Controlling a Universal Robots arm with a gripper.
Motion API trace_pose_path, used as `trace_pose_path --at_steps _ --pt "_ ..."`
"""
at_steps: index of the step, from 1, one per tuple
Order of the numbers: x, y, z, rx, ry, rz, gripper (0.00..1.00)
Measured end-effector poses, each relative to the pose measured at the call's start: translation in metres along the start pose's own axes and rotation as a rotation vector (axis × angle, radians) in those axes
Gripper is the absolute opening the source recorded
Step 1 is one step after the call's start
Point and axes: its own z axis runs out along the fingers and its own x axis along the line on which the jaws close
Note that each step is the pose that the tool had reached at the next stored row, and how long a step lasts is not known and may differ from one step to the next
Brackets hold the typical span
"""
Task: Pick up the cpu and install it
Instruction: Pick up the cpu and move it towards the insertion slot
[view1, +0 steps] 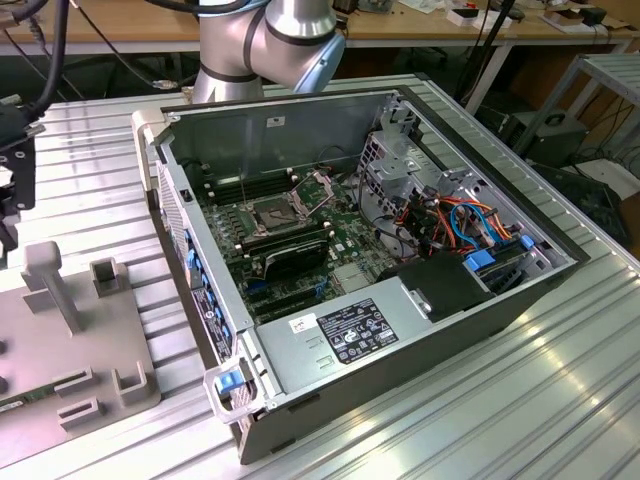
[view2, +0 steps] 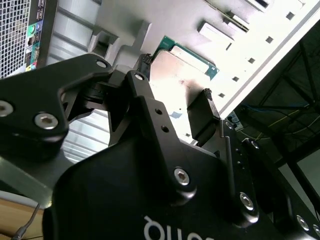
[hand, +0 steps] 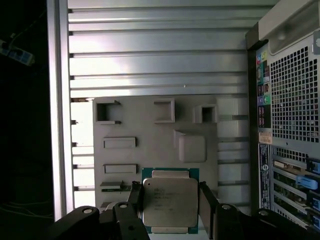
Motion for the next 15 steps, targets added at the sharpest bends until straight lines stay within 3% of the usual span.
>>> trace_pose_path --at_steps 6,15 --pt "-0.0189 0.0006 0.0002 0.0000 -0.0001 0.000 0.55" --pt "-0.0416 0.0014 0.0004 0.0000 0.0000 0.000 0.55"
